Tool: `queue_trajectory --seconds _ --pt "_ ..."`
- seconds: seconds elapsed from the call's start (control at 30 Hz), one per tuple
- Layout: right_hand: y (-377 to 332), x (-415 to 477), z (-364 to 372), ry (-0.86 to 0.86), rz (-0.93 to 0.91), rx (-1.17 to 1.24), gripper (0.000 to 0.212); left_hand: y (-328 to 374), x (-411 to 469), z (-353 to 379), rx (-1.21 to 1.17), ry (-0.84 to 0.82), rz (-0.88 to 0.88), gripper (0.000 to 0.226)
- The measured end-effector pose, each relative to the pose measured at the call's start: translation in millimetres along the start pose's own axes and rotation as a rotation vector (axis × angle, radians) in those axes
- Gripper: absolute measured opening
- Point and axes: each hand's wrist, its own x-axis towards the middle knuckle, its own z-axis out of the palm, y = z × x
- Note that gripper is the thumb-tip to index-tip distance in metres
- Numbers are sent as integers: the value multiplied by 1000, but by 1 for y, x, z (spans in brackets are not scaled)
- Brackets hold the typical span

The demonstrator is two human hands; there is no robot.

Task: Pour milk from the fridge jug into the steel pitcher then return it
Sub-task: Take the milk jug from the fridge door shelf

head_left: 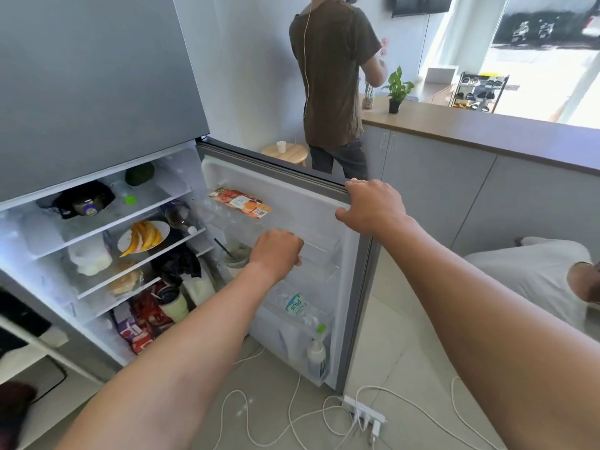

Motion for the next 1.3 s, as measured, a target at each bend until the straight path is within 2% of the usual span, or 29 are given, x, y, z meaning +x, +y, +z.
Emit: queue_trajectory --seconds 0.07,0.13,0.23,0.3,0.37,0.43,0.5,0.63,0.77,1.0,1.17,1.3 --pt "1 2 -1 -38 23 28 38 0 -3 4 2 16 12 22" --pt "-1 -3 6 -40 28 38 46 -1 -7 9 -13 40 23 29" --pt "-16 -27 28 119 -6 139 54 -9 -20 26 -212 136 37 37" --pt "-33 -51 44 298 -80 254 39 -17 -34 45 -338 251 45 47" --pt "-50 -75 64 413 -205 277 19 -26 -51 67 -353 306 18 53" --pt "-64 -92 93 351 -321 314 14 -35 -67 95 -364 262 -27 55" --pt "-73 -104 127 175 -371 321 18 -41 -84 124 -379 175 -48 53" --pt "-76 -117 184 -103 -276 278 21 -50 -110 178 -421 -8 -46 50" --pt "-71 -114 227 -323 -183 140 39 -50 -121 235 -485 -119 -81 50" --pt "-69 -78 302 -404 -214 28 58 -40 -102 323 -624 -228 -167 58" --pt "-52 -46 365 -383 -298 -97 68 -27 -74 398 -817 -232 -313 69" --pt "-36 -36 394 -354 -314 -81 69 -12 -61 448 -933 -241 -365 79"
